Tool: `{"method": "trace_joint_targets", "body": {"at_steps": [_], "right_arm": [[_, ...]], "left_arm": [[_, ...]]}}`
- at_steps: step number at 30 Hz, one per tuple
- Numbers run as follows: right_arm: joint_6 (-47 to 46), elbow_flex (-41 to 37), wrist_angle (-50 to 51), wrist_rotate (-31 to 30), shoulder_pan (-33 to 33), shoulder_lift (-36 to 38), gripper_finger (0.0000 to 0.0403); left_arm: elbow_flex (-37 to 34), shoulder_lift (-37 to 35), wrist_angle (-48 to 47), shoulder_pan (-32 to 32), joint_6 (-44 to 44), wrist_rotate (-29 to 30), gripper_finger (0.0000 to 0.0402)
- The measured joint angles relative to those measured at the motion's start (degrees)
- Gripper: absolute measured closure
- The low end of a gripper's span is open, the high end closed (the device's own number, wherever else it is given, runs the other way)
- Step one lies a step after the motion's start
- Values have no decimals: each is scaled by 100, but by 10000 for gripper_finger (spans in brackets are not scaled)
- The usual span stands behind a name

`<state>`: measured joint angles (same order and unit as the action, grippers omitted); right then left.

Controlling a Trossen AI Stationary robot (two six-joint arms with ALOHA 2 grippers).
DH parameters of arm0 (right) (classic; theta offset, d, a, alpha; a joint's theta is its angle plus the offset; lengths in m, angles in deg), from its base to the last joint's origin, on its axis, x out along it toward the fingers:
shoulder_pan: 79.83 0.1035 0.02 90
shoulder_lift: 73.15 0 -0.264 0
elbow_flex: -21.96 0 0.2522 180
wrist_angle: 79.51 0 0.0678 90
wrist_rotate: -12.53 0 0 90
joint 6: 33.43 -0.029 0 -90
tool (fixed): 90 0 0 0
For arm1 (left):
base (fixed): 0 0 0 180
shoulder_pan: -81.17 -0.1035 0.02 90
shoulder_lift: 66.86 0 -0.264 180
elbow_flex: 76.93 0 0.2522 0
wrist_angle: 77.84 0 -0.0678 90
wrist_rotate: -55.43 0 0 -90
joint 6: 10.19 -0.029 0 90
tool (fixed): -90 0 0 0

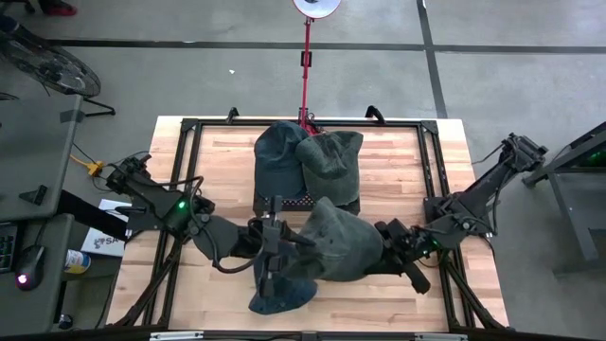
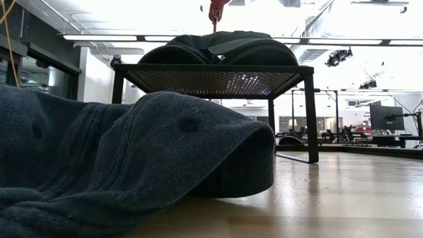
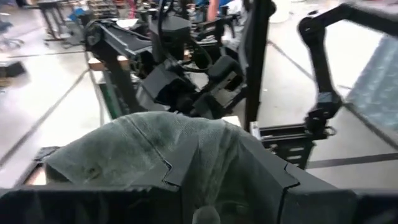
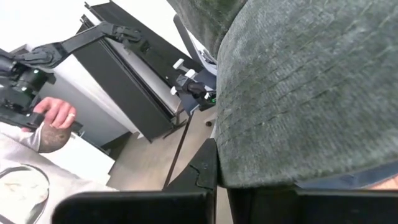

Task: Pick & Place hat
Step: Stack the gray cap on top of the gray cap on the shelf

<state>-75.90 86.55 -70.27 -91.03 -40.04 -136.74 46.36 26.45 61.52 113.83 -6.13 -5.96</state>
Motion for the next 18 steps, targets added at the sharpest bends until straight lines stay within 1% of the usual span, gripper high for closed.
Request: {"method": "trace_joint_targets", "body": {"at_steps": [5,11,14,18], "right_arm": [[0,0,30,-4,67,0,399],[104,0,56,-307,179,36,399],[336,0,27,-656,251,44,399],[757,0,-48,-1317,376,46,399]], "left_arm": [[0,-30,-31,0,207,-276,293],[0,-248,107,9,455,-240,293],[2,-358,370,3,695,-67,293],[6,-430,472,0,1171,312,293]]}}
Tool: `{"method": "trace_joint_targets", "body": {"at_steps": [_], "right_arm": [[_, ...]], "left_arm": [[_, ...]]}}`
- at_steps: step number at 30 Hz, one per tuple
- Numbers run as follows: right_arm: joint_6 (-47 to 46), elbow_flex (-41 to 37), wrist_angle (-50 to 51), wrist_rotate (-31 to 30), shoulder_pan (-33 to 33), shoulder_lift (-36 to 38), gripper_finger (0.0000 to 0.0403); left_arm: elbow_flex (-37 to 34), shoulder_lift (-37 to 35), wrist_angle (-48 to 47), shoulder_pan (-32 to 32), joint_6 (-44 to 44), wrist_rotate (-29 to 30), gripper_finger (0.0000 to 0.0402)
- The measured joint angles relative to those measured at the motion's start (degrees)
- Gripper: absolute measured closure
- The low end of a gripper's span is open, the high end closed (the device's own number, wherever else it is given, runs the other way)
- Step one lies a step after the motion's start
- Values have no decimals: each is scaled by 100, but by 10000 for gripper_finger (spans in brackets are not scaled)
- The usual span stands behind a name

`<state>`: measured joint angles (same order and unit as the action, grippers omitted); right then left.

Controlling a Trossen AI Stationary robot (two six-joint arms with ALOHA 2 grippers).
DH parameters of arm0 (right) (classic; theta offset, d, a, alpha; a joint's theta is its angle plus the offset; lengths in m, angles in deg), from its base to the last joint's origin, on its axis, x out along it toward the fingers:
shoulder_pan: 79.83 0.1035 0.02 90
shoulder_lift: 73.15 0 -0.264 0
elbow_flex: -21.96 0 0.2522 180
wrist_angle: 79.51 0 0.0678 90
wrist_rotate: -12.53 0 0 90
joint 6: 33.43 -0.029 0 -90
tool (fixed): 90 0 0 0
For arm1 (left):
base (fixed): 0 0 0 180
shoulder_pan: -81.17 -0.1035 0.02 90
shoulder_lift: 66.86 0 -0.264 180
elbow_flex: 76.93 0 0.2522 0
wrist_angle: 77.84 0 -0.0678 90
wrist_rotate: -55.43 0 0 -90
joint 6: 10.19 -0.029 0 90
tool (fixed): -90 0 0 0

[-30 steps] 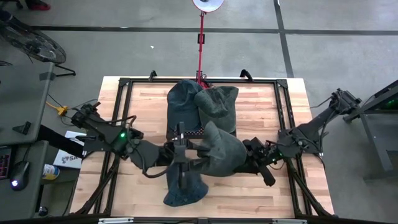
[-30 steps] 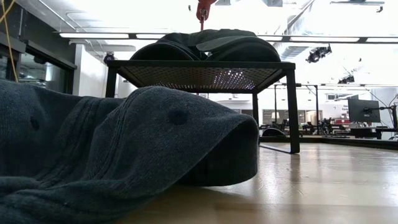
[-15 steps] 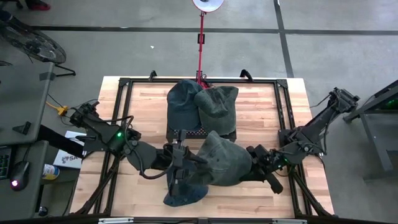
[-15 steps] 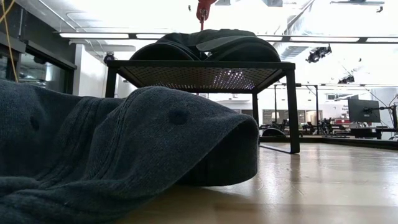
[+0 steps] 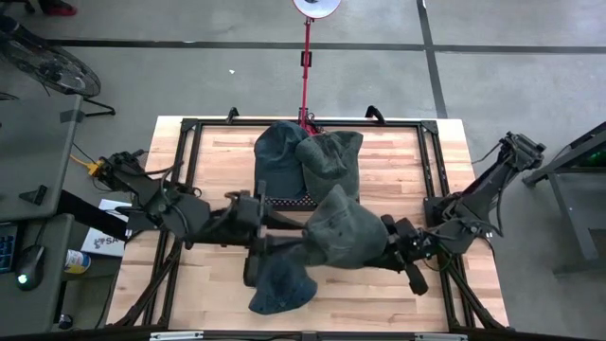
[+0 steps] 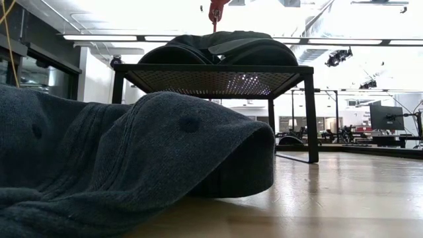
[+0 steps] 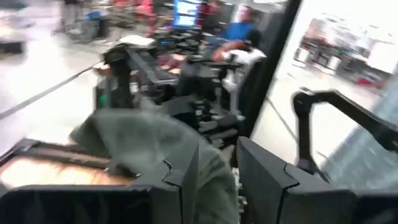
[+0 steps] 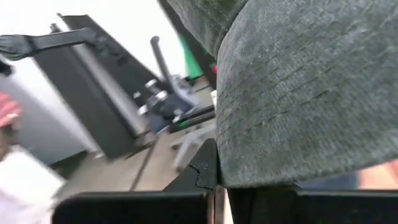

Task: Pick & Place hat
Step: Stack the gray cap on top of the gray cap on the shelf

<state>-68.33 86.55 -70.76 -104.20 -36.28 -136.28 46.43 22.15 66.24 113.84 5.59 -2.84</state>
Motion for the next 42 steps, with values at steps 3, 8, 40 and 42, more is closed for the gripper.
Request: {"method": "trace_joint_targets", "body": {"at_steps": [3,8,40,42], "right_arm": [[357,0,-59,-600,105,0,399],[1233,0,-426,-1663,291,0,399],[4900,0,-3904,-1866,210,2,399],[4899,0,-3907,-1867,240,2,399]], "left_arm": [[-2,-7,-39,-2,413,442,293],[-2,-16,-49,-2,604,1133,293],[-8,1014,1714,-820,-82,18,293],[-8,1021,1750,-862,-96,16,293]]}}
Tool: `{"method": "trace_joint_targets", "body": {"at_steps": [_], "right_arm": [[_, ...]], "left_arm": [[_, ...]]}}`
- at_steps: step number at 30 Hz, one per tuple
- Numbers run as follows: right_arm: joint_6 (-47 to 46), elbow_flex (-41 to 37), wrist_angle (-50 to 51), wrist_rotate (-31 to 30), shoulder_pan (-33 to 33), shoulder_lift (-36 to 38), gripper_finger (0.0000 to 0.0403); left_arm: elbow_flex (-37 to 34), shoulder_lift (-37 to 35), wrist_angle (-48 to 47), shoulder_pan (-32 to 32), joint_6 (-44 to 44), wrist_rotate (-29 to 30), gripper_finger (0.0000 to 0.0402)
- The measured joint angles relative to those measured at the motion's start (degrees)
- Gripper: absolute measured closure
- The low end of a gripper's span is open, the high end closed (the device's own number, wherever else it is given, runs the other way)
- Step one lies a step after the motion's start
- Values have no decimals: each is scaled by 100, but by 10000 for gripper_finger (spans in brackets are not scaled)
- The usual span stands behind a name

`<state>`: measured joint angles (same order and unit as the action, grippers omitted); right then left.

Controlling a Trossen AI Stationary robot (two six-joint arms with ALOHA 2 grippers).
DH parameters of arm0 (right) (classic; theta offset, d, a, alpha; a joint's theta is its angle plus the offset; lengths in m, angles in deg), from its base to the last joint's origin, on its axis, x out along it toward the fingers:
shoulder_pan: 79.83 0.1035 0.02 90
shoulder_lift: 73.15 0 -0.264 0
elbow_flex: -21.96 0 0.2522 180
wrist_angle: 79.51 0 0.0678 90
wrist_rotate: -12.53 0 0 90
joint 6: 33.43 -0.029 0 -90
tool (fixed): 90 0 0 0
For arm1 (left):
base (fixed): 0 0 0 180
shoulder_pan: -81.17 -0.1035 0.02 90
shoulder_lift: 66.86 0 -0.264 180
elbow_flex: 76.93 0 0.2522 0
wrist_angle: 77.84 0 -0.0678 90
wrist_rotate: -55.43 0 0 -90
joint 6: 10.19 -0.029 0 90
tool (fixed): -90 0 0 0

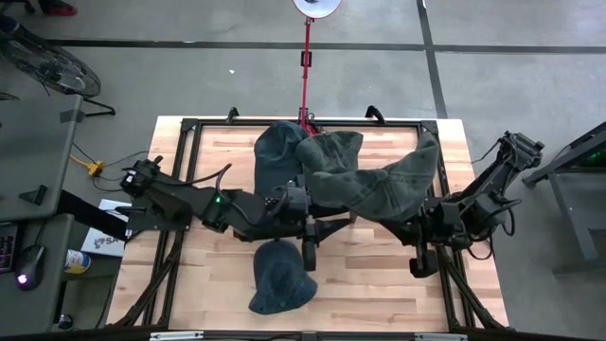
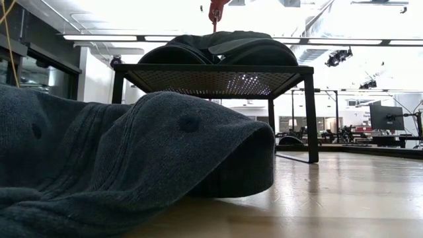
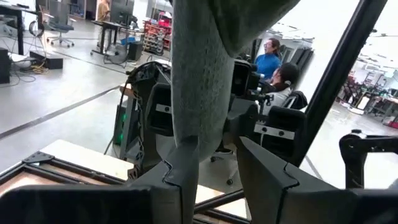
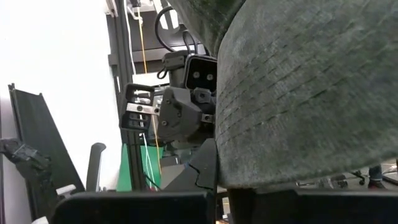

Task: Pick & Place hat
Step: Stack the gray cap on top of the gray cap on the shelf

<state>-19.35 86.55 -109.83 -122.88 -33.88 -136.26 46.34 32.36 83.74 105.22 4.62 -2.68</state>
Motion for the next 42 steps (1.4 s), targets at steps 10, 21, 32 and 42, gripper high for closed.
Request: {"method": "trace_joint_targets", "body": {"at_steps": [10,21,32,42], "right_arm": [[-62,0,-30,100,24,0,399],[-8,0,17,26,105,11,399],[238,0,25,-260,351,26,399],[254,0,112,-268,385,61,399]], "left_arm": [[0,4,180,-90,-1,-196,293],[0,4,-51,-113,-322,-155,293],[2,4,-631,-75,-704,-1,293],[2,4,-486,-50,-993,-264,293]]}}
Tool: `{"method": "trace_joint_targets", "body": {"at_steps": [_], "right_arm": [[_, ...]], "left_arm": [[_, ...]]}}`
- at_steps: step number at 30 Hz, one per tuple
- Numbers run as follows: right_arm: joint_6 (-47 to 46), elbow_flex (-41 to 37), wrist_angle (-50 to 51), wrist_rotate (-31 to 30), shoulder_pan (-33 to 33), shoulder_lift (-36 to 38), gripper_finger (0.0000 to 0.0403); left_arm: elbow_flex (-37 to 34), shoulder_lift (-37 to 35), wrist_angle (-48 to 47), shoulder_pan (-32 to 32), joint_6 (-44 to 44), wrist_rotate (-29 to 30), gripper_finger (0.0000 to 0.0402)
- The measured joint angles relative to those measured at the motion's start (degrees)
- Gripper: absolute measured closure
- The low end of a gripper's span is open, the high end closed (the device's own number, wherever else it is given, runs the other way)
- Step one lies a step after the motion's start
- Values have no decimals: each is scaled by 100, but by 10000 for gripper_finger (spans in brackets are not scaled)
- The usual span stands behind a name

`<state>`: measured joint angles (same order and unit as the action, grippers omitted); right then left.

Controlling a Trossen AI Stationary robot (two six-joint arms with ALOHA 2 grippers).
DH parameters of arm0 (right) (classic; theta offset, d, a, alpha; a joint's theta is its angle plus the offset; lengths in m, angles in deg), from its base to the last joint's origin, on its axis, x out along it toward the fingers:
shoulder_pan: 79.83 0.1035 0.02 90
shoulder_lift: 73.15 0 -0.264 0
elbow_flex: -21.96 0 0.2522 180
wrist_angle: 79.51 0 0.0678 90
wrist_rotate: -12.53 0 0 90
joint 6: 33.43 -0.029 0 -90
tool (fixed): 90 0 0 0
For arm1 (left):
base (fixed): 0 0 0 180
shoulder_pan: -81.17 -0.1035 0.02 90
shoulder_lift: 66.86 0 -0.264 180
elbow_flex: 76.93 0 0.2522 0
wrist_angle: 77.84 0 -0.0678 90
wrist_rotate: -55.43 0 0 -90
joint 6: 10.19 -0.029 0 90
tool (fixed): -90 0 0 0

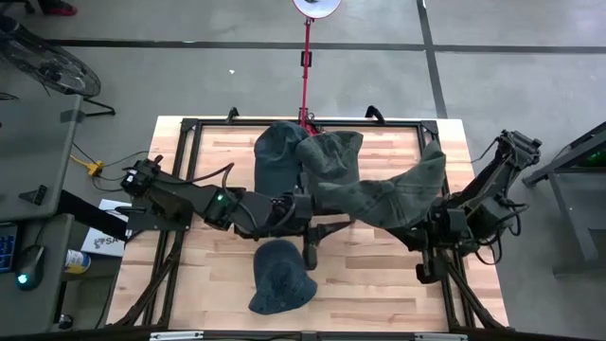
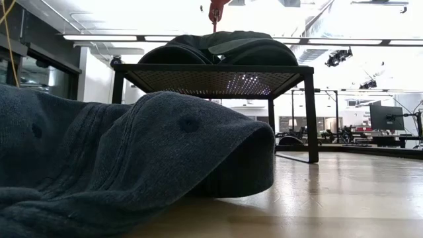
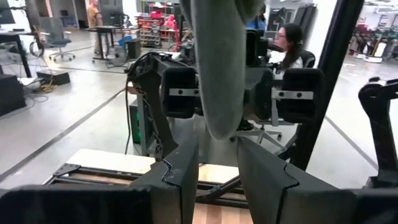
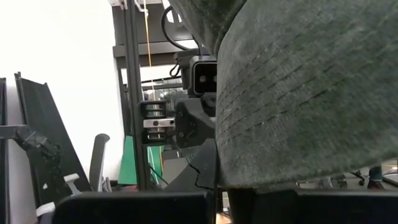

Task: Pick & Place hat
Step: Stack the gray cap on top of the gray cap on the shelf

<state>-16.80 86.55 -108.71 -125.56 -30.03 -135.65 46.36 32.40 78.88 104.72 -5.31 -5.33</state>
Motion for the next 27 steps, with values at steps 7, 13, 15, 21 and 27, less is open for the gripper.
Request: {"method": "trace_joint_targets", "body": {"at_steps": [7,13,15,21,27], "right_arm": [[-6,0,-3,59,-17,0,399],[-325,0,112,362,-229,-9,399],[-453,0,207,369,-314,-9,399],[-617,0,328,426,-442,-11,399],[-628,0,324,400,-442,-10,396]], "left_arm": [[0,0,281,5,-75,84,293],[0,0,391,-63,-162,25,293],[0,0,406,-76,-97,-88,293],[0,0,502,-71,-59,-126,297],[0,0,512,-71,-59,-150,368]]}}
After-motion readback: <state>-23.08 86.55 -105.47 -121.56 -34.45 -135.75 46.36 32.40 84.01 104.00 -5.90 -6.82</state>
